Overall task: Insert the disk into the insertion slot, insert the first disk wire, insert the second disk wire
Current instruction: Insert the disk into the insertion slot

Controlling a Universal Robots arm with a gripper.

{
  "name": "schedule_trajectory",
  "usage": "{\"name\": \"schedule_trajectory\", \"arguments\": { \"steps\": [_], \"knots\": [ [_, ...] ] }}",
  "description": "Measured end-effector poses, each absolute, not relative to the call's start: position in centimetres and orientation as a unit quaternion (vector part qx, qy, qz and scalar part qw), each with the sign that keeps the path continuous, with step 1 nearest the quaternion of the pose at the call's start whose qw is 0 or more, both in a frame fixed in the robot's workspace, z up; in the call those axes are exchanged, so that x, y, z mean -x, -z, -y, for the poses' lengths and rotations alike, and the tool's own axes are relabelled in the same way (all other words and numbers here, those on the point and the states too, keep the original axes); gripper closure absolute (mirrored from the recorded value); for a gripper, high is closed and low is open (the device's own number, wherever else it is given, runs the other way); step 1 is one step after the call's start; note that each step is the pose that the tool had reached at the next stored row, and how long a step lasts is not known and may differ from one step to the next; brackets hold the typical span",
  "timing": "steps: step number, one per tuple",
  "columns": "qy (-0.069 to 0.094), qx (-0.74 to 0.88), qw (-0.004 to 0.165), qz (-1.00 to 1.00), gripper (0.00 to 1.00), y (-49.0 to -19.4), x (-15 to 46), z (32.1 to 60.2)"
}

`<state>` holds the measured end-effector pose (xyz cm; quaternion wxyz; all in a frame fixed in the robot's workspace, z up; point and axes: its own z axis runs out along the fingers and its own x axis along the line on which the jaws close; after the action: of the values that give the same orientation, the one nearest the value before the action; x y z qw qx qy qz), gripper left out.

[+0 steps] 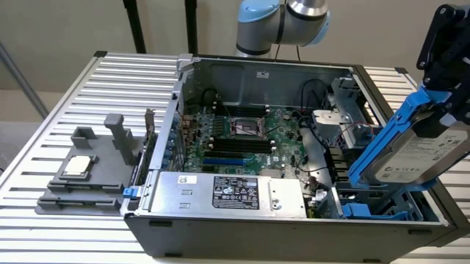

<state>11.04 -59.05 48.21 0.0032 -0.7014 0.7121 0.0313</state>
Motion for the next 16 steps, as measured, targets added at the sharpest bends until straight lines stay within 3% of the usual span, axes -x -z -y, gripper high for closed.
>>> {"name": "schedule_trajectory", "arguments": {
  "steps": [16],
  "knots": [
    [-0.045,0.701,0.017,-0.711,0.68,-46.5,-11.1,60.4]
  ]
}}
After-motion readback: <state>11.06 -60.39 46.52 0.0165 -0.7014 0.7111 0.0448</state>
